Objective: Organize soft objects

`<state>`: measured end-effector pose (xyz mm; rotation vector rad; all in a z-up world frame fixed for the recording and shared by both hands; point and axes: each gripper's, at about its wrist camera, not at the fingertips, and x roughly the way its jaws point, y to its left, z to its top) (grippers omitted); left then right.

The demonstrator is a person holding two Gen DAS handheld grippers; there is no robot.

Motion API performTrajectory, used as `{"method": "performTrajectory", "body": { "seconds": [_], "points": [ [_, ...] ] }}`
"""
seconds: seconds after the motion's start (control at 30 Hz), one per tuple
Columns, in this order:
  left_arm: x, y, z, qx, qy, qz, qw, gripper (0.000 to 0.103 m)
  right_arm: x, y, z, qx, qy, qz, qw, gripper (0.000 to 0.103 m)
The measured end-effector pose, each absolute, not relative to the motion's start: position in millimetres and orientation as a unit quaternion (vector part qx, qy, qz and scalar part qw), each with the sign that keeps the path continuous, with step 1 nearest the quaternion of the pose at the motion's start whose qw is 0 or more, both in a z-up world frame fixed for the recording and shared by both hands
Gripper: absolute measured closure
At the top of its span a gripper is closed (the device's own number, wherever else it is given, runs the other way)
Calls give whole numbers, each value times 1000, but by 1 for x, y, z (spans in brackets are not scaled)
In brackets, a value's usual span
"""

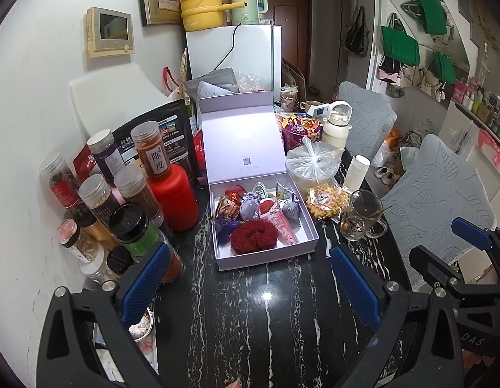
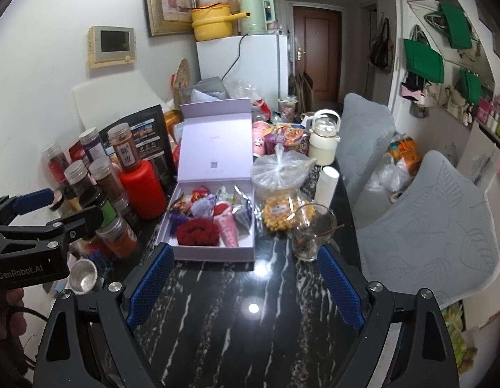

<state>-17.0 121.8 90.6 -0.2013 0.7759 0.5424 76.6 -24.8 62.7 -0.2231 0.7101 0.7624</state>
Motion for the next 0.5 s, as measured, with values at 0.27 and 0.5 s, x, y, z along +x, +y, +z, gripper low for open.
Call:
{"method": "performTrajectory", "body": {
  "seconds": [0.27, 0.5],
  "points": [
    [-18, 117, 91, -97, 372, 254, 888, 2, 73, -27, 64, -109, 335, 362, 863, 12],
    [-19, 114, 91, -96, 371, 249, 890, 2, 72, -29, 66, -110, 335, 360, 864, 12]
  ]
}}
